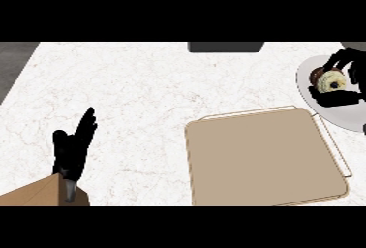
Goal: Pick the cupcake from the tray and place it in the plate
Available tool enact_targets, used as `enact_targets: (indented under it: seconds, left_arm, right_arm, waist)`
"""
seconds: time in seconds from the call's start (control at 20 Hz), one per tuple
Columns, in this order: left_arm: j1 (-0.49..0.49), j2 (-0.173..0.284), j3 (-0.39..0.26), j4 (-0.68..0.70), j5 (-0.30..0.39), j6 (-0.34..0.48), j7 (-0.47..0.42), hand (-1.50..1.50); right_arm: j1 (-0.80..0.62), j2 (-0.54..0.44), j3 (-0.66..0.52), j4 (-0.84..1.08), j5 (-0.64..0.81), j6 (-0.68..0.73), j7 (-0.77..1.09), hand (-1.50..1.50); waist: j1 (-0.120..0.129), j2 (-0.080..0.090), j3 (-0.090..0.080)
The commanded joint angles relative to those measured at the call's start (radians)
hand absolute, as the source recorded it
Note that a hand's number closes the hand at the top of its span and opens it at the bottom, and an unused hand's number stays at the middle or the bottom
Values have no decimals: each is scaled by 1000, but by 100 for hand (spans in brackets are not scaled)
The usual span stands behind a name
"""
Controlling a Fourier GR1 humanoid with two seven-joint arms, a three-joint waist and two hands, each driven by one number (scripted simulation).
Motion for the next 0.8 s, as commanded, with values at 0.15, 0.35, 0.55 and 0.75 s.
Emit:
enact_targets:
  seconds: [0.15, 0.35, 0.55, 0.75]
  left_arm:
    - [-7, -51, -5, 71, -37, -25, -52, 0]
    - [-25, -39, 18, 33, -54, -17, 14, 0]
    - [-46, -43, 41, 44, -40, -40, 39, 0]
    - [-39, -41, 32, 7, -51, -48, 32, 0]
  right_arm:
    - [-125, -18, -123, 211, -2, -4, 2, 150]
    - [-140, -83, -185, 344, -5, 12, -102, 150]
    - [-279, -86, -187, 554, 42, 12, -130, 150]
    - [-265, -119, -224, 747, 56, -51, -283, 150]
  waist:
    - [13, 7, -2]
    - [12, 6, -1]
    - [22, 9, -1]
    - [35, 15, 0]
